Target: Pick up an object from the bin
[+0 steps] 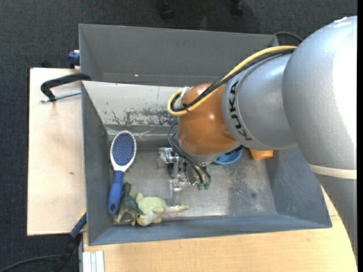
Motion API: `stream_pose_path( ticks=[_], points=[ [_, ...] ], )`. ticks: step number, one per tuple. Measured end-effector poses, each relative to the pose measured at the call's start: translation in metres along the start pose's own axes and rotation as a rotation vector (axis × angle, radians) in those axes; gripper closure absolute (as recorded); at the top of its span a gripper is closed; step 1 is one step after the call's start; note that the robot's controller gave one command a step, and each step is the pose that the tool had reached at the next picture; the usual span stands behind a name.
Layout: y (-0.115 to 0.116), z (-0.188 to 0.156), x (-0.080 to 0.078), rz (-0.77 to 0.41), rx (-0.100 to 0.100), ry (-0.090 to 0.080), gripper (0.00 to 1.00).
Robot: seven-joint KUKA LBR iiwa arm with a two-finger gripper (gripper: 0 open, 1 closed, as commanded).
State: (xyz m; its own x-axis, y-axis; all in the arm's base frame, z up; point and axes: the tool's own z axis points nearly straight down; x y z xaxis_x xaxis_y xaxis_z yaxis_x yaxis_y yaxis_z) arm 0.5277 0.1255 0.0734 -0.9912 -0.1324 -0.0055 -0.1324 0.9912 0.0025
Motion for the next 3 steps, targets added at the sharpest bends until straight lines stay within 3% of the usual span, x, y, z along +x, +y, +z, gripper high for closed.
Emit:
stream_pose_path(
  ticks=[1, 2, 3],
  points=[
    [-0.065, -0.015, -0.041, 0.171, 0.004, -0.004, 0.00],
    [-0.061, -0.015, -0.040, 0.168, 0.001, -0.001, 1.00],
    [-0.079, -0.123, -0.030, 0.146, 0.003, -0.009, 1.00]
  ],
)
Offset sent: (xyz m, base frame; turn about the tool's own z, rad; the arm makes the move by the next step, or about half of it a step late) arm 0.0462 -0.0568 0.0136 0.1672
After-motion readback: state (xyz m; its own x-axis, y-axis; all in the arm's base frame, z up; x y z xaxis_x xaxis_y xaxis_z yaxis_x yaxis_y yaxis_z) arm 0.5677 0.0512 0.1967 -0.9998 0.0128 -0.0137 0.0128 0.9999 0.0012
